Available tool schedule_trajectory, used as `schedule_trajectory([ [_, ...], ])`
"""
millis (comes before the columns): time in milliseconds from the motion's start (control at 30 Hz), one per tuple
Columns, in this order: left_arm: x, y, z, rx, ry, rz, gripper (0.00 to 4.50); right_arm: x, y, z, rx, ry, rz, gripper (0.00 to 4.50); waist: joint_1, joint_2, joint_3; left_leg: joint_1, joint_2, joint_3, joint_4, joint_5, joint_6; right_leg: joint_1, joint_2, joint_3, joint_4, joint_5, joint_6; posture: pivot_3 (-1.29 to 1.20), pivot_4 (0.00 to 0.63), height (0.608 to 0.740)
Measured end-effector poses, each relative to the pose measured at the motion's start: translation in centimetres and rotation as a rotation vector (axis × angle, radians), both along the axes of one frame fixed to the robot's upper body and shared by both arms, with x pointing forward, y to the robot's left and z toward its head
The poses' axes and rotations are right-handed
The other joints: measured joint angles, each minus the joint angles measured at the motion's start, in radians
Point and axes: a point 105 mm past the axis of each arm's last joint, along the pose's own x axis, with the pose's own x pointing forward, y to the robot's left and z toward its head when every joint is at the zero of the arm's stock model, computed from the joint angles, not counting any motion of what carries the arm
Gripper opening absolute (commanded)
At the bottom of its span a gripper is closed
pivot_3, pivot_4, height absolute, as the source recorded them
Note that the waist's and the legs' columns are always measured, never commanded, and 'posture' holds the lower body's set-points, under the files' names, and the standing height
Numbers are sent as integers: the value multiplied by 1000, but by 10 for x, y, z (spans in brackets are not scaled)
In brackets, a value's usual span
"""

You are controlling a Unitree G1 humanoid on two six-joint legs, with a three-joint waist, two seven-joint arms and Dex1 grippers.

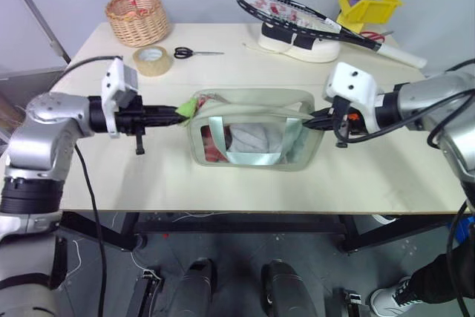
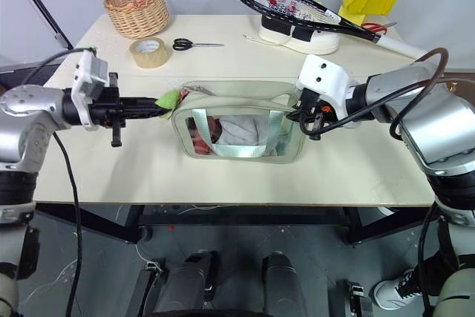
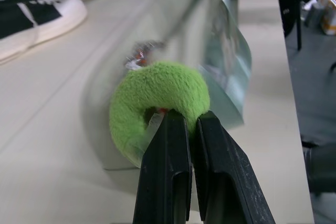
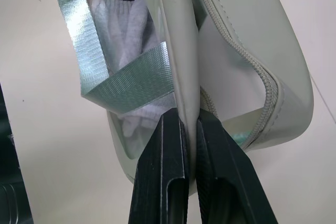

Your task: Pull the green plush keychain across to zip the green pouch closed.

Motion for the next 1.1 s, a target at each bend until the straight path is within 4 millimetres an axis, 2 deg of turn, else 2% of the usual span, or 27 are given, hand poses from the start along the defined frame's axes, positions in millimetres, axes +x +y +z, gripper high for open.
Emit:
schedule_trajectory([
  [67, 0, -2, 9, -24, 11, -5, 23, 0, 0, 0, 1, 2, 0, 0, 0, 0, 0, 0, 0, 0, 0, 0, 0, 0, 0, 0, 0, 1, 1, 0, 150, 659],
  [200, 1, -25, 26, -134, 65, -60, 23, 0, 0, 0, 2, 0, -4, 0, 0, 0, 0, 0, 0, -1, 1, 0, 0, 1, 0, 0, 0, 1, 3, 0, 150, 659],
  [267, 1, -33, 26, -150, 76, -74, 23, 0, 2, 0, 5, 1, 1, 0, -1, 0, 0, 0, 0, 0, 1, 0, 0, 1, 0, 0, 0, 2, 3, 0, 150, 659],
  [333, 4, -46, 17, -132, 86, -86, 23, 0, 2, -1, 6, 1, 2, 0, -1, 0, 0, 0, 0, -1, 1, 0, 0, 1, 0, 0, 1, 2, 3, 0, 150, 659],
  [467, 10, -69, -1, -72, 95, -94, 1466, 0, 2, -1, 8, 1, 1, 0, -1, 0, 0, 0, 0, 0, 1, 0, 0, 1, 1, 0, 1, 2, 3, 0, 150, 659],
  [600, 16, -66, 9, -31, 29, -45, 3577, 0, 3, -1, 12, 0, 3, 0, -4, 0, 0, 1, 0, 0, 1, 0, 0, 1, 1, 0, 1, 2, 3, 0, 150, 659],
  [667, 19, -61, 10, -27, 18, -21, 4439, 1, 3, -1, 13, -1, 0, 0, -3, 0, 0, 1, 0, 0, 1, 0, 0, 1, 1, 0, 1, 2, 3, 0, 150, 659],
  [733, 19, -55, 12, -24, 14, -9, 4439, 1, 4, -1, 16, -2, 0, 0, -3, 0, 0, 1, 0, 0, 1, 0, 0, 1, 1, 0, 1, 2, 3, 0, 150, 659],
  [900, 11, -23, 18, -17, 10, 41, 4439, 0, 5, -1, 17, -3, 5, 0, -6, 0, 0, 1, 0, 0, 0, 0, 0, 0, 1, 0, 1, 1, 3, 0, 150, 659],
  [1067, 2, -7, -12, 23, 93, 54, 4439, 1, 6, -1, 18, -5, 3, 0, -1, 0, 0, 1, 0, 0, 0, 0, 0, 1, 0, 0, 1, 0, 0, 0, 150, 659],
  [1100, 1, -6, -18, 30, 101, 54, 4205, 1, 6, -1, 19, -5, 3, 0, 1, 0, 0, 0, 0, -1, 1, 0, 0, 0, 0, 0, 1, 0, 0, 0, 150, 659],
])
